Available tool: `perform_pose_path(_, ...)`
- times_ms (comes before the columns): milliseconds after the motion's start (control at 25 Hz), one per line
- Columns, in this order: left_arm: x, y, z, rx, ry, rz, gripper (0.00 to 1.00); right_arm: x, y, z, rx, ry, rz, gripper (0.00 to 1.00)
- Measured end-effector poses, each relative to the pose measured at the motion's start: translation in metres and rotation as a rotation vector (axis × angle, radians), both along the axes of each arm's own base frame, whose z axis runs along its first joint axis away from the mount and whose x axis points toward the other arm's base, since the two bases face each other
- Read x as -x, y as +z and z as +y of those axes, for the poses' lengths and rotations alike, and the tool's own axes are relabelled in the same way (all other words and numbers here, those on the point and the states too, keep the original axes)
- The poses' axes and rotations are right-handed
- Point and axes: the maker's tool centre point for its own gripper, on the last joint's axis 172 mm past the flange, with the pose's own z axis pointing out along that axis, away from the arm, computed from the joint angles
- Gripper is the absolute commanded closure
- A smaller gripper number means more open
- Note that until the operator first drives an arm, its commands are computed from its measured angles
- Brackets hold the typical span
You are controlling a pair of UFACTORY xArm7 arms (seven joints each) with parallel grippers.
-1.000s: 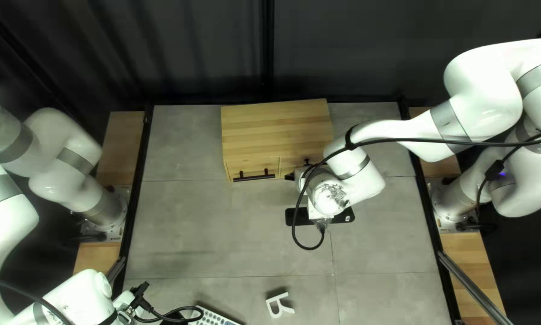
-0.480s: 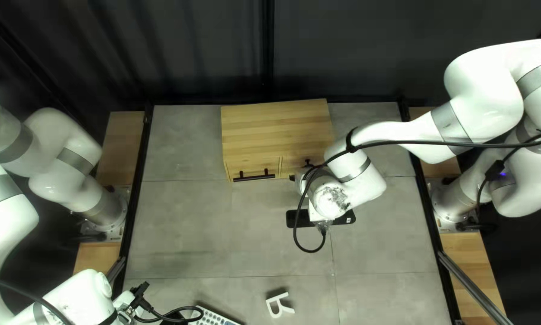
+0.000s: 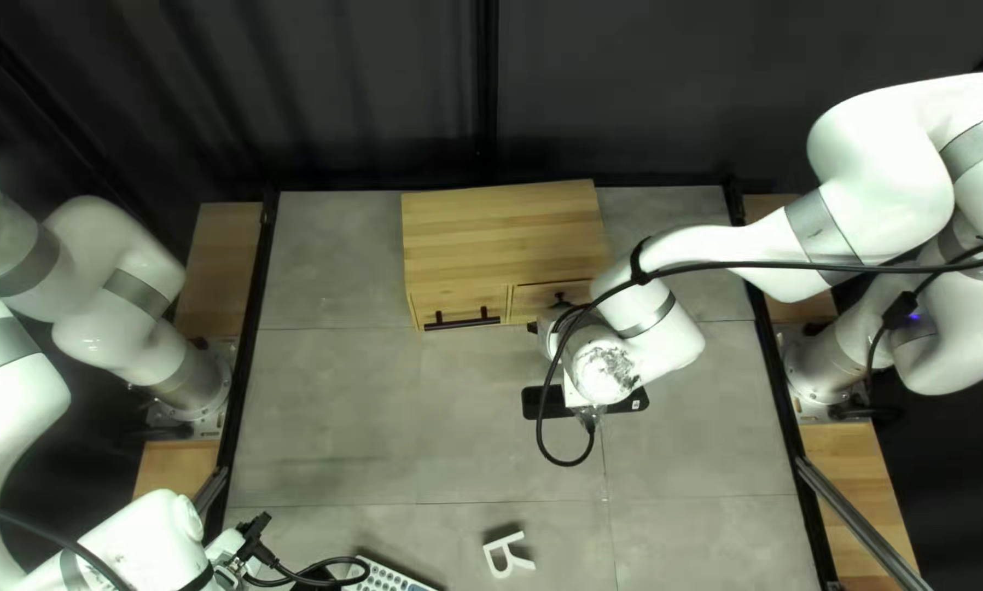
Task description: Open drawers and place objects into drawer and close
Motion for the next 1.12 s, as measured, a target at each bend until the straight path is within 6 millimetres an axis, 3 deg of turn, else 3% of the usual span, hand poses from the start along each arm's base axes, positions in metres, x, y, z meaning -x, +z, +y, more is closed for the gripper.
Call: perform_pose_path(1120, 0.0, 0.0, 0.0, 0.0, 0.0, 0.0, 0.0, -0.001, 0.001, 0.022, 0.007, 0.019, 0.009, 0.77)
